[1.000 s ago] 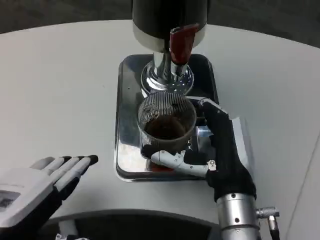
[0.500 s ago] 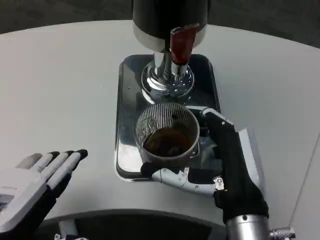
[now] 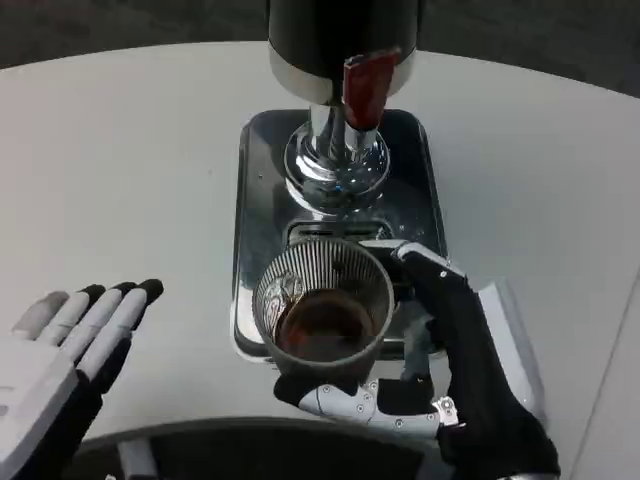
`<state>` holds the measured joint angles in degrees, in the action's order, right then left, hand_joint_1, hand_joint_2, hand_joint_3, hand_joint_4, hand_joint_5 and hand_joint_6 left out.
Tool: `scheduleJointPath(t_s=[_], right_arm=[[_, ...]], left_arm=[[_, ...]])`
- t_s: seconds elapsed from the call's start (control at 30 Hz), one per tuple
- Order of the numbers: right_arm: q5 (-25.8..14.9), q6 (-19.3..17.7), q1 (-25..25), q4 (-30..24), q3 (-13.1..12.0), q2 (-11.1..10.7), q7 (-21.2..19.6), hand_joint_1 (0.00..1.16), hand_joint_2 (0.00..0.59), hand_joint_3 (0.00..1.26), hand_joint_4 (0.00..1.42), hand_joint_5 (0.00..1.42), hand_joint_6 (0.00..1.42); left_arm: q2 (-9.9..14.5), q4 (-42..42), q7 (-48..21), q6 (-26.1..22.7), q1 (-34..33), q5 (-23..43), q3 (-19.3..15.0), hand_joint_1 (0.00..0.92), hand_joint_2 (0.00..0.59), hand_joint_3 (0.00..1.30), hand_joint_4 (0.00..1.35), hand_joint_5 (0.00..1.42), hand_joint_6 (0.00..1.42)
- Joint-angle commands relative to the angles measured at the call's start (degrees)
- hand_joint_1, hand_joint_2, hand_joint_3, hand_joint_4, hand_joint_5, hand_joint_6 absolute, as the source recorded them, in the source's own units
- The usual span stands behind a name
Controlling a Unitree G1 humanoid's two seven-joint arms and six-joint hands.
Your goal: Grasp the cup under the faucet to collect the drink, then remove the cup.
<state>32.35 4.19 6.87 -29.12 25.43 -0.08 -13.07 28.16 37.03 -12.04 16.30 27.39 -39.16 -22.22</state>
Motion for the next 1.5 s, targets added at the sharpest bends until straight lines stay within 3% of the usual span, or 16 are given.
scheduleJointPath(t_s=[0.03,0.27,0.93,1.5], right_arm=[[0.14,0.22,2.77,-5.44,3.06,2.08,1.61,1.05,0.088,0.77,0.98,1.05,1.41],[-0.10,1.19,6.41,-9.59,4.34,1.11,3.60,1.05,0.088,0.77,0.99,1.06,1.42],[-0.86,1.52,9.52,-14.89,5.95,-0.61,7.04,1.05,0.088,0.77,0.99,1.06,1.41],[-2.45,0.99,10.62,-15.69,4.45,-1.49,6.74,1.05,0.088,0.78,1.00,1.07,1.41]], left_arm=[[-0.57,0.61,1.57,2.16,2.27,-1.49,0.14,0.000,0.000,0.00,0.00,0.00,0.00],[-0.46,0.11,0.82,2.86,3.12,-2.55,0.92,0.000,0.000,0.00,0.00,0.00,0.00],[-0.66,0.50,0.78,3.89,3.39,-3.00,2.03,0.000,0.002,0.00,0.00,0.00,0.00],[-0.24,0.83,-0.62,2.84,0.58,-3.29,4.22,0.000,0.007,0.00,0.00,0.00,0.00]])
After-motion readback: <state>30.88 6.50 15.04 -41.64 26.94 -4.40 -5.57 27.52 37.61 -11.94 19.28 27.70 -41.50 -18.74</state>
